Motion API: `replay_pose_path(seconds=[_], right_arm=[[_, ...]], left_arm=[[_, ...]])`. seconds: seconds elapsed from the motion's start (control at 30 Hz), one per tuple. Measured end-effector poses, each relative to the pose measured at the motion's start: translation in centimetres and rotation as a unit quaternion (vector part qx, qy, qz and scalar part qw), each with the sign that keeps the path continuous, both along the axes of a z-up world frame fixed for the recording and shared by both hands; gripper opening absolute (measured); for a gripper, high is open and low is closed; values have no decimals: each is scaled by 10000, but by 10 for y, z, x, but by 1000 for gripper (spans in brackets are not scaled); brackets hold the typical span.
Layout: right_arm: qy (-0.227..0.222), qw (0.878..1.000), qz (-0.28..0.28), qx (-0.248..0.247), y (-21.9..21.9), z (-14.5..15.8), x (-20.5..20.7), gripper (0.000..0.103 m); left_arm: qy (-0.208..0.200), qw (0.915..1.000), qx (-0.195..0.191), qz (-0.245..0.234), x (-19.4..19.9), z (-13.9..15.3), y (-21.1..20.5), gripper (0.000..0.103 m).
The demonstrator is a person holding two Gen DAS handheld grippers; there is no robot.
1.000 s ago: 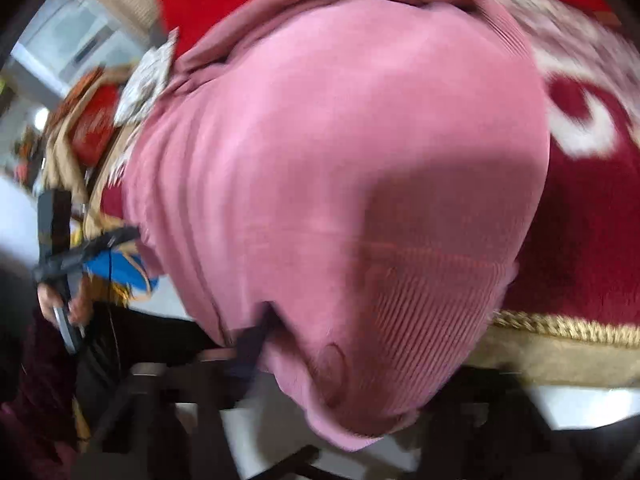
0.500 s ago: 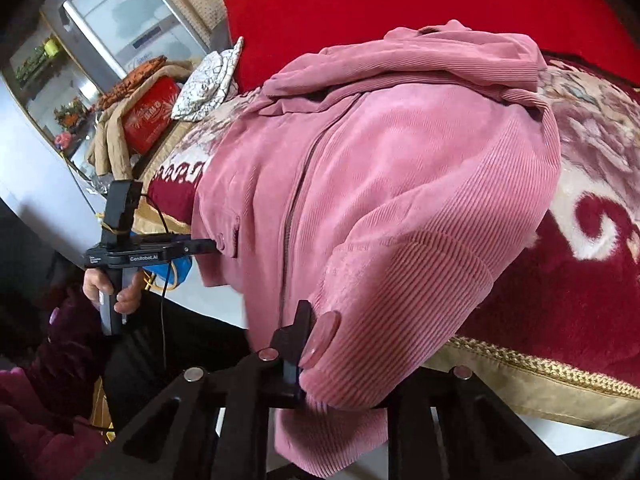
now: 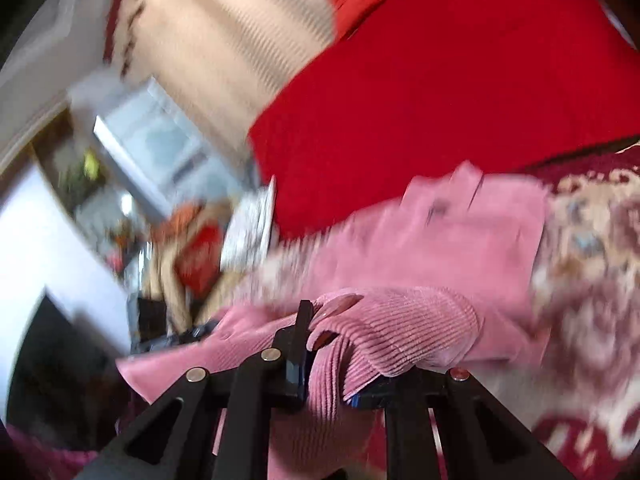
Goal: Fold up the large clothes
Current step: 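Grasp the jacket hem with the left tool while the right tool grasps the cuff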
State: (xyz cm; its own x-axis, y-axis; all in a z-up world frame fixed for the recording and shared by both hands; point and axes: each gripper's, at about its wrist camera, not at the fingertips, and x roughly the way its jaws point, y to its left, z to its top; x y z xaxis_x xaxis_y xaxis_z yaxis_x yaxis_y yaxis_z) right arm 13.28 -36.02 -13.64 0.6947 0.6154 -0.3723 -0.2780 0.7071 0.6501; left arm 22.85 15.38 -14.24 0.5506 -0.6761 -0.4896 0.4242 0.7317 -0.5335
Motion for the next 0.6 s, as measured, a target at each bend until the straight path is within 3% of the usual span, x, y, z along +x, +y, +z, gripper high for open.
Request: replay_pose_path(seconds=[0.07,0.17,0.23,0.37,0.47,0.53,0.6], right_arm=[[63,9980,-426,469,-23,-4,48,15],[383,9899,-917,1009,-50,-27,114,15],[634,9843,-1113,1211,-60,-49,150,15],[1245,9738,-1245,1439,-72,-102,212,17],[1859,9522,-1221,2093,-85,-139,244,18],[2133,9314,-1117,2730,-97,-156,253,18],[2080,9282,-971,2928,-103,-154,255,18]], left_arm=[[-9,9996,9,265,40,13,-2,6],[287,9984,53,489,110,5,-23,6],[518,9957,368,674,156,-15,-43,6],[1224,9872,507,891,224,-70,-61,6],[1772,9780,164,1088,246,-108,-55,10],[2019,9722,-326,1136,247,-118,-45,10],[2060,9690,-703,1169,241,-120,-34,11]])
